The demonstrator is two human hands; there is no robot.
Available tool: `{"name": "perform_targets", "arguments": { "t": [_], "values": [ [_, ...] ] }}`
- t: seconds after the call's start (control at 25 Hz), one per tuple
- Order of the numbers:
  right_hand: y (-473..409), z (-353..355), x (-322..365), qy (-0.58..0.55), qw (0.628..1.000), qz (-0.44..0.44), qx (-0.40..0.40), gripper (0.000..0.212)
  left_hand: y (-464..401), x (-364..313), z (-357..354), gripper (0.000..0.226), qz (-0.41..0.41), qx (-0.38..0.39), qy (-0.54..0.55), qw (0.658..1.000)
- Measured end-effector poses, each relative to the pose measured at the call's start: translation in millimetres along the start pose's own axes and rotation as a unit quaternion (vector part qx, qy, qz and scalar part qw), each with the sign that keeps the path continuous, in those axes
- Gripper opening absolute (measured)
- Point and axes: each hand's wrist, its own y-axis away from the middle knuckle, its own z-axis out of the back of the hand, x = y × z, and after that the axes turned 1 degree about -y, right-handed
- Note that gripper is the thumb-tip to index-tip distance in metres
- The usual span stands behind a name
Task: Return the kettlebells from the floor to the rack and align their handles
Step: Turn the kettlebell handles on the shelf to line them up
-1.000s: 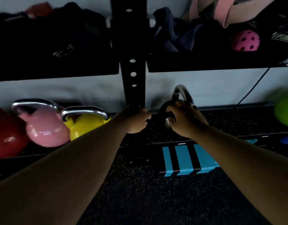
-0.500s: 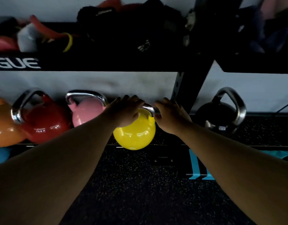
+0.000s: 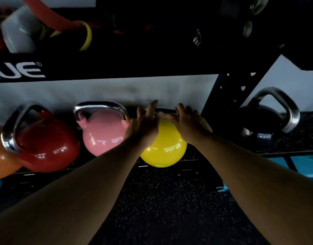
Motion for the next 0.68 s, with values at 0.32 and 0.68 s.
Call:
{"name": "perform_targets", "arguments": {
  "t": [0.32,0.68],
  "values": [
    [-1.5,-6.8,1.8,-0.26,0.959,-0.107,-0.027,0.047,-22.9,-7.2,-7.3,0.056,0.004,0.03,0.204,0.979],
    [7.9,-10.5,-5.5,-0.385,0.913,-0.133,-0.014,0.039,-43.1,-14.4,-27.4,0.066,0.067,0.059,0.329,0.94]
  ]
}}
